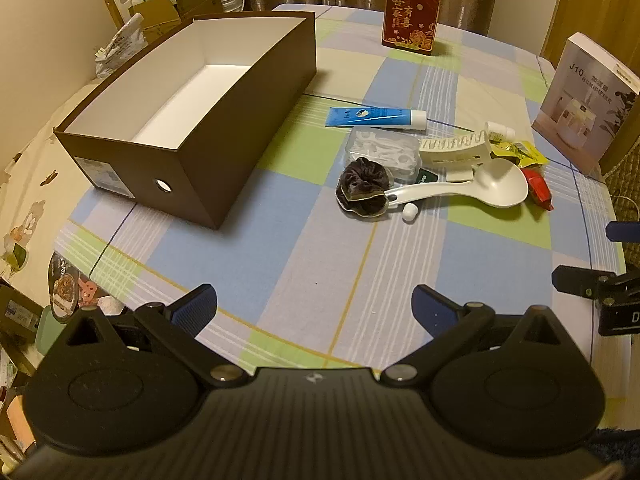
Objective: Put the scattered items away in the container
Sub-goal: 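Move both tools toward the scattered items beside the open box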
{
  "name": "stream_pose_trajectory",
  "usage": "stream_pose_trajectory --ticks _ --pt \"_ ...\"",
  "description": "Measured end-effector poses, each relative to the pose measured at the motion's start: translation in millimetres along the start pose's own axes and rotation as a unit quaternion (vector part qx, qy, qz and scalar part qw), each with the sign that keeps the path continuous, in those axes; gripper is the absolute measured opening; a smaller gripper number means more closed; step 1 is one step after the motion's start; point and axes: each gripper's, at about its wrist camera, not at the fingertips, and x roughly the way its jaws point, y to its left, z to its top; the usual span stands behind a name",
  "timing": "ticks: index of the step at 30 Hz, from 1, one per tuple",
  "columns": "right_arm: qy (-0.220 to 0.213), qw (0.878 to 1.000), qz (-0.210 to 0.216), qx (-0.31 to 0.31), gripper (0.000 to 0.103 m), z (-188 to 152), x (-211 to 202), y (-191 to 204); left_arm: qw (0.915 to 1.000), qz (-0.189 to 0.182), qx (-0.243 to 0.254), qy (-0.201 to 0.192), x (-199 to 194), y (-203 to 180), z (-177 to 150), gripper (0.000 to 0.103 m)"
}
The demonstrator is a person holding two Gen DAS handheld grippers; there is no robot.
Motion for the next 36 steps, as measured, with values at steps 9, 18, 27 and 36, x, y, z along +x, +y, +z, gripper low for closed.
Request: stream_pose_trajectory --ticks 9,18,27,36 --pt "-0.005 1.0 0.001 0.016 0.103 2.8 1.3 -1.4 1.0 -0.008 0.005 0.001 5.2 3.0 2.4 0.102" --pt "-0.005 1.0 -0.002 0.031 0.103 4.1 4.8 -5.0 0.9999 -0.013 0.007 0.002 11.0 6.6 6.0 0.102" --pt "0.005 0.999 -0.007 0.042 0.103 7.6 12.0 -10.3 0.9996 -0.023 0.014 0.009 19.7 6.5 11.5 0.102" --pt "0.021 0.998 -0.005 0.064 0.103 9.6 24.2 -23.4 0.9992 -0.028 0.017 0.023 33.3 4.9 18.2 0.102"
